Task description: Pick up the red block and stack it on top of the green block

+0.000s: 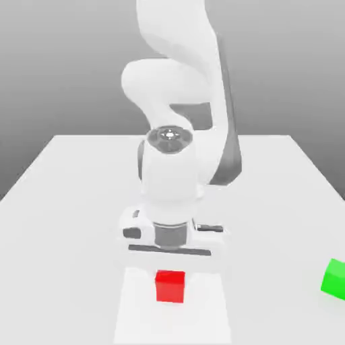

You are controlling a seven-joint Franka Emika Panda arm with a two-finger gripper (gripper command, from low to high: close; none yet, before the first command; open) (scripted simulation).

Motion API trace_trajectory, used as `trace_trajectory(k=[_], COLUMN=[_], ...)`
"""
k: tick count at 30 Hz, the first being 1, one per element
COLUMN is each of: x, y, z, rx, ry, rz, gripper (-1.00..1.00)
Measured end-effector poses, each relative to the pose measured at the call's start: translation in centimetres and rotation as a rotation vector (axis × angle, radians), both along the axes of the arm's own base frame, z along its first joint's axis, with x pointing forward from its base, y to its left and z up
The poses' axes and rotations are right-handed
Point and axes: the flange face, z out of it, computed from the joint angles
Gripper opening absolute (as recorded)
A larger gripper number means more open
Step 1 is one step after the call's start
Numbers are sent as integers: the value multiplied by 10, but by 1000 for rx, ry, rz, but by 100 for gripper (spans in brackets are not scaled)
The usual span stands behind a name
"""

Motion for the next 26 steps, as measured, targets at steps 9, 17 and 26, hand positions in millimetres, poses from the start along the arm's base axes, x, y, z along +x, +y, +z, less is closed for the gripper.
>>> trace_trajectory(k=[9, 17, 26], x=[0, -41, -41], y=[226, 337, 340], z=[38, -3, 28], rx=[-4, 0, -1], ry=[4, 0, -1], rz=[708, 1051, 1058], gripper=[-100, 100, 100])
